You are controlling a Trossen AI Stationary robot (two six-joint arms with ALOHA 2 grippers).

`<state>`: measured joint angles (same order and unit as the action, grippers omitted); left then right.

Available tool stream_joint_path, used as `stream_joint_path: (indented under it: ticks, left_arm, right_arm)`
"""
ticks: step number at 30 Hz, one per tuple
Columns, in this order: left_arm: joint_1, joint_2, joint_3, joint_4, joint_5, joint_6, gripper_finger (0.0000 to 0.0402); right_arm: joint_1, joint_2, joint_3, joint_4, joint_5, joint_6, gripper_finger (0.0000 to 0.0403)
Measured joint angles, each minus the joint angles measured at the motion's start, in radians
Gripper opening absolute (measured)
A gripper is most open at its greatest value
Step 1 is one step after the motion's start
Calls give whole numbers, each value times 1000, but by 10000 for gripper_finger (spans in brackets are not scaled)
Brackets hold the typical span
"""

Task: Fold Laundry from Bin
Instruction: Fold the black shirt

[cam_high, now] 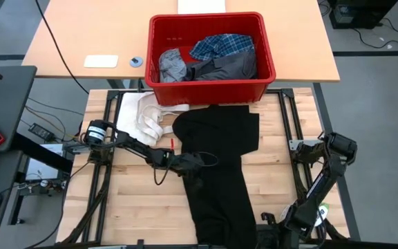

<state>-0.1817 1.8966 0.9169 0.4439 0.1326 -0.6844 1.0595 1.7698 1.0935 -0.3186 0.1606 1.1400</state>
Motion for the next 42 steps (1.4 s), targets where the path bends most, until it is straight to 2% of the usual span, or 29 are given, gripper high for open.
stream_joint_path:
  ticks: [4, 11, 16, 19, 22, 27, 30, 37, 42]
  left_arm:
    - [-64, -65, 0, 0, -60, 99, 8]
    - [-281, -173, 2, -8, -309, 246, 4]
    - [-435, -146, 2, -10, -327, 116, 4]
    - [-477, -121, 14, -19, -338, 34, 4]
    - [-485, -110, 114, -108, -345, 46, 3]
    - [-466, -20, 397, -476, -344, 116, 3]
    - [-442, 66, 550, -633, -344, 86, 3]
    - [-419, 263, 775, -688, -241, 14, 10]
    - [-439, 362, 911, -759, -257, 65, 12]
  right_arm:
    - [-12, -16, 0, -40, 101, -3, 18]
    - [-80, -5, -14, -44, 227, 10, 18]
    - [-184, -5, -44, -39, 241, 32, 27]
    - [-250, -5, -48, -41, 241, 1, 46]
    - [-315, -5, -47, -40, 225, -20, 68]
    - [-393, -5, -47, -44, 126, -45, 94]
    - [-408, -5, -47, -74, 114, -17, 95]
    - [-402, -5, -47, -231, 142, 98, 95]
    - [-390, -5, -47, -266, 185, 170, 94]
